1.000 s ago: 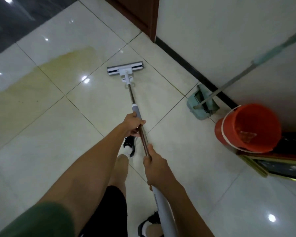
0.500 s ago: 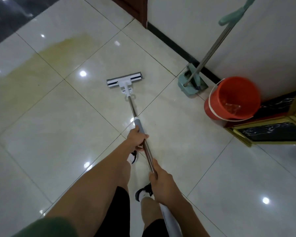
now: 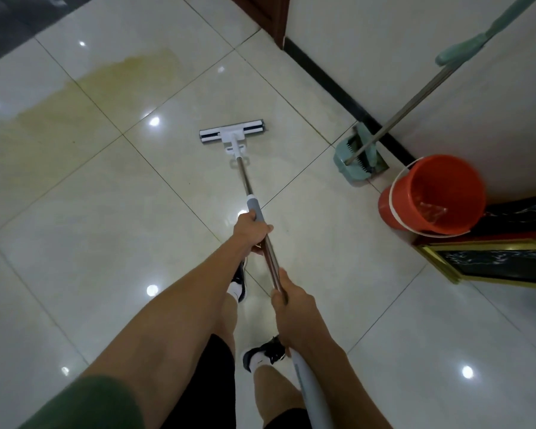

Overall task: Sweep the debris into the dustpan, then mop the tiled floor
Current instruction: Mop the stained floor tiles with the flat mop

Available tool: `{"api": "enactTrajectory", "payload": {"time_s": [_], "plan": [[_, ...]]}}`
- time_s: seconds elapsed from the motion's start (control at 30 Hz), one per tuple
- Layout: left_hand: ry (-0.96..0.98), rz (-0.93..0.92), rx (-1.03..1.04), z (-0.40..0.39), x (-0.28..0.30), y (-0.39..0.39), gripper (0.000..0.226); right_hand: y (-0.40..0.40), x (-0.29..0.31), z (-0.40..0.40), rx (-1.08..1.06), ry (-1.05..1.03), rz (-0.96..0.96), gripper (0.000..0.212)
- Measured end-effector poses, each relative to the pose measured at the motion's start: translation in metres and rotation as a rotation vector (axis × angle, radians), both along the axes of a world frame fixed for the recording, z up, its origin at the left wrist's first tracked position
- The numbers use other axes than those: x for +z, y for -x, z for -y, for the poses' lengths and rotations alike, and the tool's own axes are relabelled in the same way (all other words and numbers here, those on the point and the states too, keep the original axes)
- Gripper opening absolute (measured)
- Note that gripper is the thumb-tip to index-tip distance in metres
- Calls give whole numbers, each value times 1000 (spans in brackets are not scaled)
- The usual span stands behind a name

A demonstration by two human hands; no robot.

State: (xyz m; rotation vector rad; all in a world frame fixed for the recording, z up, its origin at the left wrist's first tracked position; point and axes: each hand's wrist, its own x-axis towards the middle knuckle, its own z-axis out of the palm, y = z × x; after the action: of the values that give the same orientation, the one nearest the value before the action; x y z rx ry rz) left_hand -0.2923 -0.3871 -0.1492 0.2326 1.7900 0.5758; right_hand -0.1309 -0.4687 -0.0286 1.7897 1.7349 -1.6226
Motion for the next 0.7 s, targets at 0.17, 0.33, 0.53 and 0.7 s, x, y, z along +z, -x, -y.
{"api": "enactTrajectory", "payload": {"time_s": [0.17, 0.33, 0.53, 0.7], "plan": [[-32, -17, 18, -61, -11, 52, 70, 50, -18, -62, 14, -35, 2, 50], [-43, -22, 44, -145, -28, 133, 82, 129, -42, -144, 45, -102, 12, 48], [-60, -73, 81, -267, -45, 267, 77, 264, -62, -266, 22, -128, -69, 45], [-87, -140, 122, -325, -51, 343, 57, 345, -63, -331, 31, -101, -113, 45]]}}
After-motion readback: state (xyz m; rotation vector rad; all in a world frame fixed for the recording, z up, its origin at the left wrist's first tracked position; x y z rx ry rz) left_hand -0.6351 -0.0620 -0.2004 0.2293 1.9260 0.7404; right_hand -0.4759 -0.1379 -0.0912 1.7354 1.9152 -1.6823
